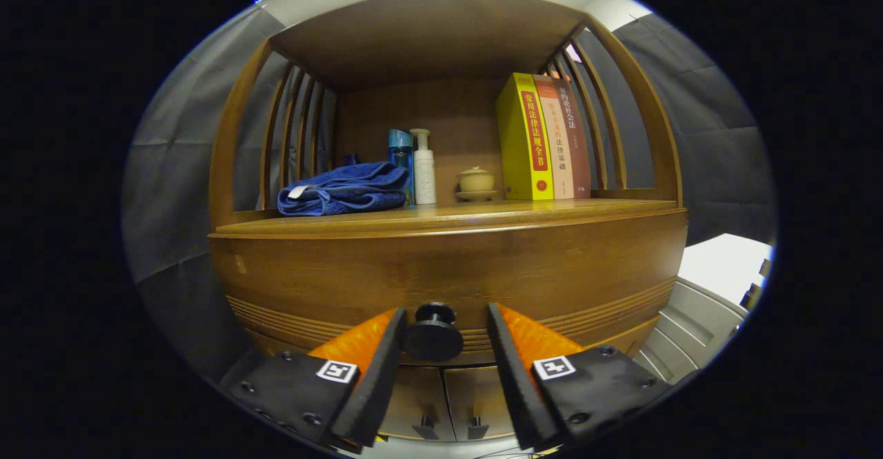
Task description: Pull open the drawer, take out the items inside it, and place them on the countertop above the cabinet.
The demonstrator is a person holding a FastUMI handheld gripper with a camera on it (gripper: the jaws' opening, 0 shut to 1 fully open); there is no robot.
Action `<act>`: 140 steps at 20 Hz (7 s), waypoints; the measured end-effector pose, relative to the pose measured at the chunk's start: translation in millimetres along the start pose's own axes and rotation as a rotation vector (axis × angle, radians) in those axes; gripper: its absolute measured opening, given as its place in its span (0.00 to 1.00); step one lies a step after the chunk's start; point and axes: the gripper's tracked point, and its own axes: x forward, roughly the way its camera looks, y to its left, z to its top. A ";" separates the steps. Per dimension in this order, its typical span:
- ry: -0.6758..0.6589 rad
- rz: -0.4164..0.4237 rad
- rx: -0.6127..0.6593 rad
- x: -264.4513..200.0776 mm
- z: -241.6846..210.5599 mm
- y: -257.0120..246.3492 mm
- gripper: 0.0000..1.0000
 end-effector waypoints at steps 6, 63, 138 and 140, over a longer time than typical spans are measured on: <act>0.046 -0.006 -0.018 -1.4 -3.2 4.1 0.44; 0.639 0.082 -0.166 -20.2 69.8 4.5 0.96; 0.518 -0.028 0.022 166.9 228.8 34.7 0.99; 0.394 -0.012 -0.020 155.9 257.4 41.3 0.99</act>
